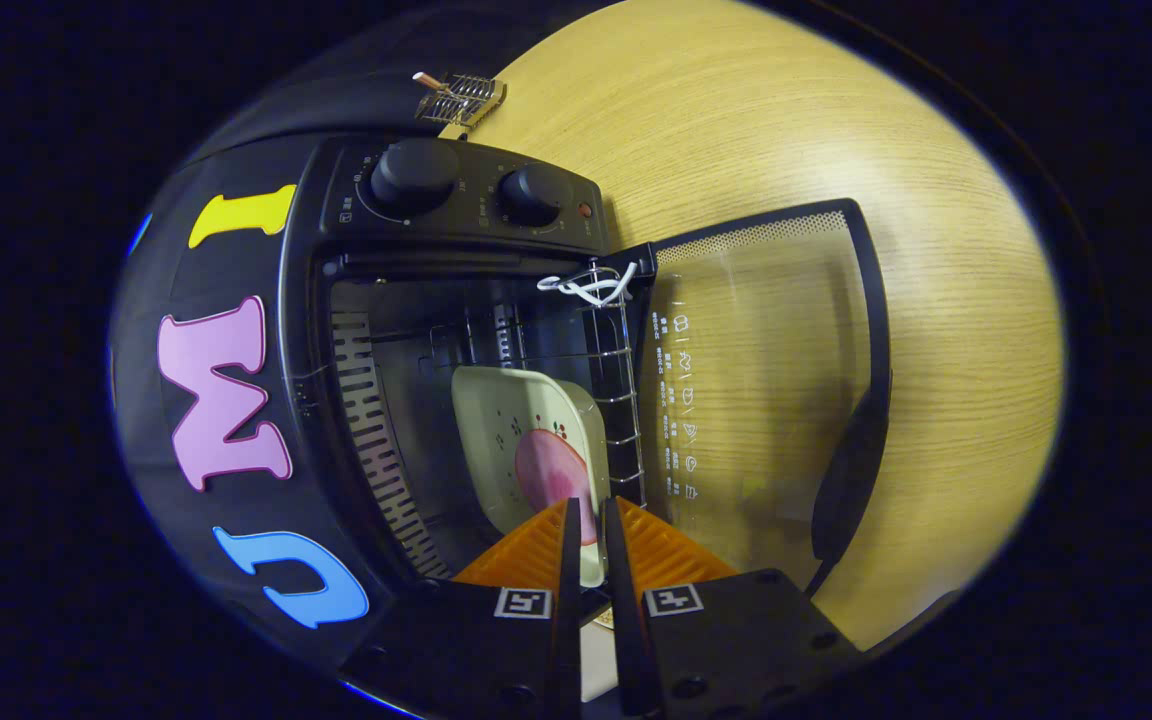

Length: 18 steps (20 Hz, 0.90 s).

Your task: Open the toaster oven, put the food inside, and close the toaster oven door.

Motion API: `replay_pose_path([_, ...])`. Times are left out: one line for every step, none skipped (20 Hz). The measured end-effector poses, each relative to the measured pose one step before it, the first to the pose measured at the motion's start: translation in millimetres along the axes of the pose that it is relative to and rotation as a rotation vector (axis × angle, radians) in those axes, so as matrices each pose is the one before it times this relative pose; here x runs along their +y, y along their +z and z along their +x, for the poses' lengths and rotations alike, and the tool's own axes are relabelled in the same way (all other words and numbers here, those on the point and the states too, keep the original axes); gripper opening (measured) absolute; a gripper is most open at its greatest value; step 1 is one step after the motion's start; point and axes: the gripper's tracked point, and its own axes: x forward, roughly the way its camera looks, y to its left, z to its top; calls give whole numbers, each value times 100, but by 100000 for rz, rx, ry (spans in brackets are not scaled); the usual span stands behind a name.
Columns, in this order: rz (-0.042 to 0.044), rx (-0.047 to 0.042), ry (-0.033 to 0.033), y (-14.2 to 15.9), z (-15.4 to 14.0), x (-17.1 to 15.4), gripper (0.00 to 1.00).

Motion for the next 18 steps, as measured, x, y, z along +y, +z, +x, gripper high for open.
replay_pose_path([-713, 1496, 959, -320, -388, 44, 32])
replay_pose_path([-1119, 2633, 785, -372, -621, 59, 44])
replay_pose_path([-1930, 2755, 620, -188, -685, 8, 56])
replay_pose_path([-3753, 2418, 669, -274, -783, -2, 68])
replay_pose_path([-5579, 3506, -1237, -429, -942, -350, 83])
replay_pose_path([-6389, 5105, -640, -769, -1118, -323, 92])
replay_pose_path([-6589, 4506, 372, -799, -1024, -109, 99])
replay_pose_path([-7215, 3036, -784, -367, -1023, -435, 99])
replay_pose_path([-7283, 1567, -430, -285, -1009, -339, 99])
replay_pose_path([-6686, 187, 650, -41, -983, -180, 99])
replay_pose_path([-5860, 197, 1023, -106, -964, -120, 99])
replay_pose_path([-5291, 565, 620, -393, -852, -210, 99])
replay_pose_path([-5365, 1854, 333, -788, -854, -470, 99])
replay_pose_path([-5852, 1631, -401, -793, -563, -509, 99])
replay_pose_path([-7769, 1656, -2298, -960, -556, -996, 99])
replay_pose_path([-9034, 534, -3574, -585, -163, -1310, 99])
replay_pose_path([-10445, 288, -4595, -687, 38, -1396, 99])
replay_pose_path([-10407, 183, -4154, -613, 324, -1318, 99])
